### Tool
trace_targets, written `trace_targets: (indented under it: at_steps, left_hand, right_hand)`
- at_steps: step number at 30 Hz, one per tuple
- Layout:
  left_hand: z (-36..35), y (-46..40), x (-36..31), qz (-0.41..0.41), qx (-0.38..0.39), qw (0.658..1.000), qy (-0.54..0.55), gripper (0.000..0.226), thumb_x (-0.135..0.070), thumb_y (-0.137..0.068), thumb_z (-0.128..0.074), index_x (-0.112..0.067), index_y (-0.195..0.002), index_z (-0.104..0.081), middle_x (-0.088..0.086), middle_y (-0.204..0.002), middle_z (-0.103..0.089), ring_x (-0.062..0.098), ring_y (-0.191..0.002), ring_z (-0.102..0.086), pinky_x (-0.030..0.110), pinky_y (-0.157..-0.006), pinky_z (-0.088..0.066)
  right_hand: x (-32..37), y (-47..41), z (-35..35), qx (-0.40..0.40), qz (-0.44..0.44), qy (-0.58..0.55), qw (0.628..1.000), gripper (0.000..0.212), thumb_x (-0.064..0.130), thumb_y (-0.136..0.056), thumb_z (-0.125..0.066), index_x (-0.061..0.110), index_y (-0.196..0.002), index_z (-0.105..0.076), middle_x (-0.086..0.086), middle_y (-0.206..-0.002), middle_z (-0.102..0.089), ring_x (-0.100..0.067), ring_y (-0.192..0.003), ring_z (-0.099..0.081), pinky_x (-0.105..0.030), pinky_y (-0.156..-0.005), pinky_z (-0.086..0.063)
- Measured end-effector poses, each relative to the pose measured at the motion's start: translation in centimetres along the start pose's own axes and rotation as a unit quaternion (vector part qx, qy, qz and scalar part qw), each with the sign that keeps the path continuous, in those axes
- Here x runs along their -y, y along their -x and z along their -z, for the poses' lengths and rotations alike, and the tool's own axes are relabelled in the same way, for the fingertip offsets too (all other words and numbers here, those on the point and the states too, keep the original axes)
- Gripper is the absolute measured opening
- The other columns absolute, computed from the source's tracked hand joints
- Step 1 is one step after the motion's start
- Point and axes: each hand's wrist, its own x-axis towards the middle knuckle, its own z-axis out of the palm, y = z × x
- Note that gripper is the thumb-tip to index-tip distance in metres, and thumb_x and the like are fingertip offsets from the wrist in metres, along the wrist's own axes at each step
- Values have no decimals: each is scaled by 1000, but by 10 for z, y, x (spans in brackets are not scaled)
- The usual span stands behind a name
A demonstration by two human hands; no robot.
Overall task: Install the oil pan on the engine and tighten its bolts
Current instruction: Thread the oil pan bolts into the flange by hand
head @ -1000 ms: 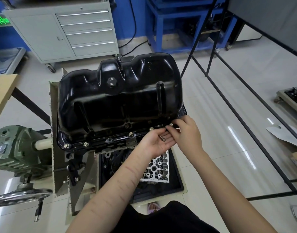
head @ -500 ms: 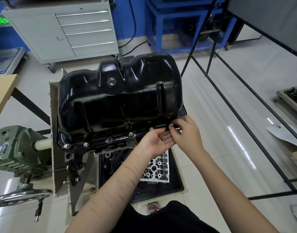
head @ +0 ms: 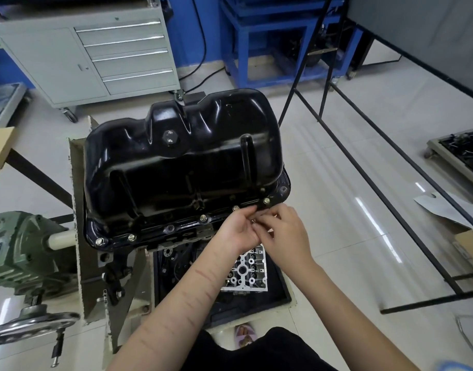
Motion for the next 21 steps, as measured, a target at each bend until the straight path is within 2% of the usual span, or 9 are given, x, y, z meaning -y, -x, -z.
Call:
trace_targets:
  at_steps: [3, 5, 8, 12, 16, 18, 21]
  left_hand:
    - [1, 2, -1, 8, -3, 1000, -5, 49, -20, -100, -27, 9, -80, -61, 16, -68, -69, 22, -78, -61, 33, -66, -48]
    - [2, 2, -1, 13, -5, 1000, -15, 47, -25, -100, -29, 9, -84, -59, 17, -74, -66, 24, -82, -56, 35, -73, -44]
    - [4, 5, -2, 30, 1, 999, -29, 50, -36, -97, -35, 8, -93, -58, 18, -85, -62, 26, -85, -56, 34, -75, -45]
    - [5, 8, -1, 46, 14, 998, -39, 56, -43, -92, -43, 8, -113, -54, 22, -100, -60, 29, -92, -57, 37, -77, -46]
    - [5, 7, 2, 45, 23, 997, -50, 52, -39, -89, -48, 7, -113, -54, 22, -105, -62, 29, -96, -57, 39, -80, -45]
    - [4, 5, 3, 40, 30, 998, -47, 48, -33, -89, -49, 6, -116, -54, 21, -108, -62, 29, -97, -57, 39, -81, -46]
    - [-3, 1, 7, 25, 48, 997, -46, 37, -23, -89, -46, 6, -109, -57, 20, -105, -64, 29, -94, -58, 39, -79, -46]
  right_hand:
    - [3, 2, -3, 6, -31, 4, 999, 9, 14, -80, -68, 9, -86, -72, -7, -89, -60, -25, -89, -54, -27, -72, -38]
    - [5, 4, -4, 28, -62, -8, 998, 11, 18, -84, -63, 11, -90, -68, -4, -95, -59, -20, -93, -52, -25, -74, -37]
    - [10, 6, 1, 57, -76, -57, 994, 11, 17, -86, -60, 13, -95, -65, -1, -98, -59, -14, -93, -52, -24, -76, -39]
    - [13, 11, 8, 62, -98, -126, 985, 14, 6, -83, -61, 10, -95, -68, -2, -94, -61, -8, -82, -51, -10, -70, -35]
    - [13, 16, 11, 59, -163, -195, 965, 13, 6, -83, -63, 13, -93, -67, 3, -84, -61, -8, -73, -52, -7, -64, -37]
    - [10, 15, 13, 76, -158, -204, 963, 12, 6, -84, -62, 11, -94, -67, 3, -82, -59, -4, -71, -50, -8, -64, -37]
    - [0, 11, 21, 93, -115, -188, 971, 7, 8, -86, -59, 13, -90, -61, 8, -79, -55, 0, -71, -49, -8, -64, -37]
